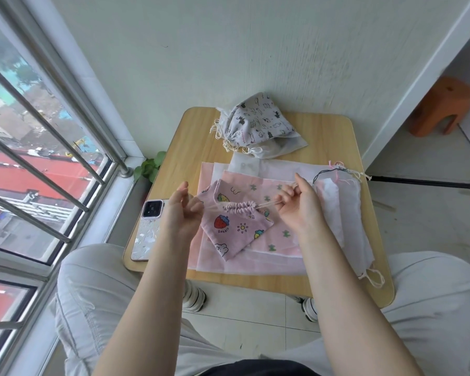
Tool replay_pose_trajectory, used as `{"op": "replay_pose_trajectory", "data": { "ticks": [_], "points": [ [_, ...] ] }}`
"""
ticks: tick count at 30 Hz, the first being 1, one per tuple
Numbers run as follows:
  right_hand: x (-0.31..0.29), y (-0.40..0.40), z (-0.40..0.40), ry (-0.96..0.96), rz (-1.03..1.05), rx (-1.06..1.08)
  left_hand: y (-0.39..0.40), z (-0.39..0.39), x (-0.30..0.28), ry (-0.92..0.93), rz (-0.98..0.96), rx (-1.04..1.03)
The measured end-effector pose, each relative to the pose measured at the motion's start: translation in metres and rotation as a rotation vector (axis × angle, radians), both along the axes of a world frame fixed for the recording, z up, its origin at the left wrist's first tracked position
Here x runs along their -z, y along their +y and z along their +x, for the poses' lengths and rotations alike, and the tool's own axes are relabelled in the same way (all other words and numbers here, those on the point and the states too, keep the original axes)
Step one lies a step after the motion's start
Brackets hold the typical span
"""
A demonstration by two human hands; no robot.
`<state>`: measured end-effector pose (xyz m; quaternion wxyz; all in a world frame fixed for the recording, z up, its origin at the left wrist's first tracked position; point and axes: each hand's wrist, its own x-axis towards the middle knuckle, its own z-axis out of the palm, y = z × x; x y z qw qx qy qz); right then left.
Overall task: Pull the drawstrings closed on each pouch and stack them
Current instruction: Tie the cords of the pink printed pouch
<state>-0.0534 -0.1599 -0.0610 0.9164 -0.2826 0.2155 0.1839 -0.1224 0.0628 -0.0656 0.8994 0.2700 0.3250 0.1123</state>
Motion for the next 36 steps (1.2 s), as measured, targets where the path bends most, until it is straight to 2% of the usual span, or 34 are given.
{"op": "replay_pose_trajectory", "data": {
  "ticks": [3,6,10,13,15,17,19,22,24,26,28,30,33,36],
  "points": [
    [0.004,0.001,0.0,-0.01,-0.078,-0.079,-0.003,0.0,0.004,0.139,0.27,0.088],
    [0.011,-0.01,0.003,-0.007,-0.272,-0.028,0.002,-0.006,0.01,0.381,0.71,0.073],
    [0.014,-0.01,-0.003,0.0,-0.474,0.024,0.003,-0.01,0.017,0.464,0.955,0.036],
    [0.007,-0.01,0.001,-0.085,-0.65,0.024,0.001,-0.009,0.011,0.434,0.984,0.033],
    [-0.001,-0.013,0.006,-0.171,-0.855,-0.052,0.003,-0.008,0.004,0.401,0.995,0.054],
    [-0.008,-0.013,0.004,-0.249,-1.044,-0.16,0.002,-0.006,-0.007,0.379,1.091,0.124],
    [-0.014,-0.005,-0.001,-0.349,-1.05,-0.209,-0.007,-0.002,-0.022,0.252,1.155,0.189],
    [-0.023,0.006,-0.006,-0.511,-0.867,-0.276,-0.018,0.003,-0.046,-0.158,1.04,0.296],
    [-0.025,0.008,-0.006,-0.585,-0.843,-0.381,-0.019,0.008,-0.047,-0.284,1.038,0.409],
    [-0.02,0.007,-0.005,-0.574,-1.001,-0.454,-0.017,0.009,-0.04,-0.152,1.152,0.473],
    [-0.013,0.006,-0.006,-0.511,-1.218,-0.514,-0.014,0.01,-0.027,0.114,1.31,0.479],
    [-0.007,0.006,-0.008,-0.476,-1.39,-0.592,-0.015,0.007,-0.014,0.33,1.361,0.518],
    [0.002,0.005,-0.01,-0.459,-1.479,-0.612,-0.027,0.0,-0.002,0.352,1.372,0.581],
    [0.004,0.006,-0.012,-0.473,-1.423,-0.665,-0.042,0.002,-0.002,0.333,1.482,0.476]
  ]
}}
